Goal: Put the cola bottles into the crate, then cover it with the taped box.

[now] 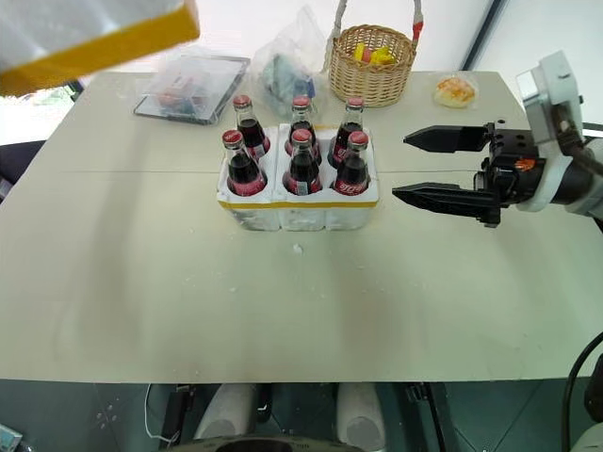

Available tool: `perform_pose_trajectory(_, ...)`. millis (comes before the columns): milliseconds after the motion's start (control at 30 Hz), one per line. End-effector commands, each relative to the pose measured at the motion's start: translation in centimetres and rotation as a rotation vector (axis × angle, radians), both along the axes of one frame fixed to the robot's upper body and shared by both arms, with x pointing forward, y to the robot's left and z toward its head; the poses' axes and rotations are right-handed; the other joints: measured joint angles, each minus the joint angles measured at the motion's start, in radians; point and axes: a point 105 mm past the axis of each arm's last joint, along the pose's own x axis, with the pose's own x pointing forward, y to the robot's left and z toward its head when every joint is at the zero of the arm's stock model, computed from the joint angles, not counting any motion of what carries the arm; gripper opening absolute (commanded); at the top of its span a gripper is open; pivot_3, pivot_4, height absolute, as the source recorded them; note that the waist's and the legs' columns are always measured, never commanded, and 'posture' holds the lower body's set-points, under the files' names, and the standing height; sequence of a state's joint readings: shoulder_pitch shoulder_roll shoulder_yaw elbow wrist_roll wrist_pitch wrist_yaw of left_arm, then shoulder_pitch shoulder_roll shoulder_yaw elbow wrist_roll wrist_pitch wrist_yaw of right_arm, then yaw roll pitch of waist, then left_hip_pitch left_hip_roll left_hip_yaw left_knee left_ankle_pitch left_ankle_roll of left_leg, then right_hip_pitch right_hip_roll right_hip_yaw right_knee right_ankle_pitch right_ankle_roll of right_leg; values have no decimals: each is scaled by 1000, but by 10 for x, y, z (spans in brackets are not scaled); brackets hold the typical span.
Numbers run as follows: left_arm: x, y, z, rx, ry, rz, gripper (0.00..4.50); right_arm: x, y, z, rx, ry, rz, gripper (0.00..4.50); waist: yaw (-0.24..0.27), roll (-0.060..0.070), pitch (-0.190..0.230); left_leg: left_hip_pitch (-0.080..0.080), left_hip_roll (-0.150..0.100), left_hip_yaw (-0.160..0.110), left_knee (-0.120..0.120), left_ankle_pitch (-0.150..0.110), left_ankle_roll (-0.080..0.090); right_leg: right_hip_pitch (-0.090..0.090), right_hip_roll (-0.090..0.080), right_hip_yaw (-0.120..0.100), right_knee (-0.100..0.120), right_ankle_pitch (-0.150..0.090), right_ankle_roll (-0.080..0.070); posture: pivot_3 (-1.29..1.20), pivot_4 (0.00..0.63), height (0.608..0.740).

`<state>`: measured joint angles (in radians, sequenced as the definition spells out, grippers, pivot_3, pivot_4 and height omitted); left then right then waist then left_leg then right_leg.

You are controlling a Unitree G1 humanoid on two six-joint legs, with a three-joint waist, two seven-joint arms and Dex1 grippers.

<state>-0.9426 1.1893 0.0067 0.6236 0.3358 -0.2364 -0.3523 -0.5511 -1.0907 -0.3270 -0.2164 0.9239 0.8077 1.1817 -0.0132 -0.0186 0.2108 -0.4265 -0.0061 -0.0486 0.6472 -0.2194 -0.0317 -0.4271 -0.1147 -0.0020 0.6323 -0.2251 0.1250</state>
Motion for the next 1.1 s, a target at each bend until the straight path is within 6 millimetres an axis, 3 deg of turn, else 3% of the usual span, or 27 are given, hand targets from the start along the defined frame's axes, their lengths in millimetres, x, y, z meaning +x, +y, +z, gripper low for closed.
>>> perform_pose_trajectory(33,9,-48,19,11,49,-131,456,-5,-1,7,8,-56,-16,4500,0,0,0,0,0,0,0,0,0,0,0,0,0,0,0,0,150,737)
perform_pose_trajectory(100,15,-75,15,28,109,-192,456,-6,-2,5,17,-56,-25,4500,0,0,0,0,0,0,1,0,0,1,0,0,0,0,0,0,150,737)
perform_pose_trajectory(233,17,-110,6,53,179,-267,456,-9,0,3,29,-53,-39,4500,-5,0,0,0,0,-1,1,0,0,0,0,0,0,0,0,0,150,737)
perform_pose_trajectory(300,17,-145,-9,119,247,-334,456,-10,-2,0,39,-46,-55,4500,-6,0,0,0,0,-1,0,0,0,0,1,0,0,0,0,0,150,737)
perform_pose_trajectory(433,11,-177,-32,202,346,-378,456,-11,-3,-2,56,-45,-76,4500,-2,0,0,0,0,-1,1,0,0,0,1,0,0,0,0,0,150,737)
perform_pose_trajectory(533,5,-185,-46,261,413,-355,456,-11,-3,-3,65,-46,-89,4500,-5,0,0,0,0,-1,1,0,1,0,1,1,0,0,0,0,150,737)
perform_pose_trajectory(667,6,-187,-50,328,399,-290,456,-11,-2,-5,79,-46,-93,4500,-1,0,0,0,0,-2,1,0,1,1,2,1,0,0,0,0,150,737)
perform_pose_trajectory(900,13,-185,-42,385,341,-193,456,-9,0,-5,104,-56,-98,4500,0,0,0,0,0,-2,1,0,1,1,2,1,0,0,0,0,150,737)
perform_pose_trajectory(1100,7,-205,-55,393,357,-259,456,-6,2,-6,113,-59,-94,4500,0,0,0,0,0,-3,1,0,1,1,2,1,0,0,0,0,150,737)
